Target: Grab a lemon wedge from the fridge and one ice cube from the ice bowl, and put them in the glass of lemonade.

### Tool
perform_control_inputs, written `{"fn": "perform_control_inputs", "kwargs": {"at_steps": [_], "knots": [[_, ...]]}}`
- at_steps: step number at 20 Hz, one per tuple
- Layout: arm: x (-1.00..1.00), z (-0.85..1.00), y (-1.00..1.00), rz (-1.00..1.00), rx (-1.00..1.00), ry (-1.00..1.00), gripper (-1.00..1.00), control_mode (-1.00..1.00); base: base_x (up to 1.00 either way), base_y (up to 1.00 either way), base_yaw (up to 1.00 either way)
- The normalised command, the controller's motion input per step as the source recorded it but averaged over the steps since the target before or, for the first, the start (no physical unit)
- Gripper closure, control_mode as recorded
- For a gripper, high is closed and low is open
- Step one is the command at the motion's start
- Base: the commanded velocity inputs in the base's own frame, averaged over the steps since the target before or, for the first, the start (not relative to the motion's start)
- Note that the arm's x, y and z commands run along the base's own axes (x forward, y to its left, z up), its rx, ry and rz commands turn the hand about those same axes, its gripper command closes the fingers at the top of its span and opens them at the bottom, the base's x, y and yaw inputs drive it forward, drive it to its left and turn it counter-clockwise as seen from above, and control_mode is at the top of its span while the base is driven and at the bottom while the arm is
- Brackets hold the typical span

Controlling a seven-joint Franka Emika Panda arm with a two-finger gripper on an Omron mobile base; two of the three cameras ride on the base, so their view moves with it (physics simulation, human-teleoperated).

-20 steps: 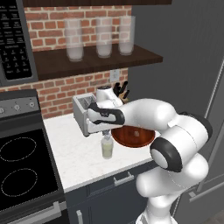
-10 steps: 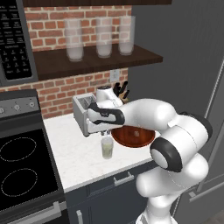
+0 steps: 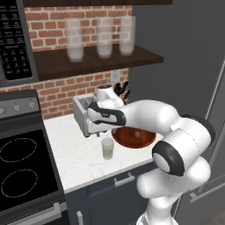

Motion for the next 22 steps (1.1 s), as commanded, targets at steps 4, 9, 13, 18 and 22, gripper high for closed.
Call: {"fn": "perform_control_inputs", "kwargs": {"at_steps": [4,9,13,18,22], "knots": [[-0.81,0.20,-0.16,-0.01,0.00,-0.10,-1.00,-1.00,0.00,0.00,0.00],[-0.86,0.21,-0.37,-0.04,0.02,-0.08,-1.00,-1.00,0.00,0.00,0.00],[-0.84,0.21,-0.61,-0.06,0.06,-0.04,-1.00,-1.00,0.00,0.00,0.00],[-0.74,0.29,-0.64,-0.08,0.06,0.00,-1.00,-1.00,0.00,0.00,0.00],[-0.66,0.42,-0.59,-0.06,0.05,0.00,-1.00,-1.00,0.00,0.00,0.00]]}}
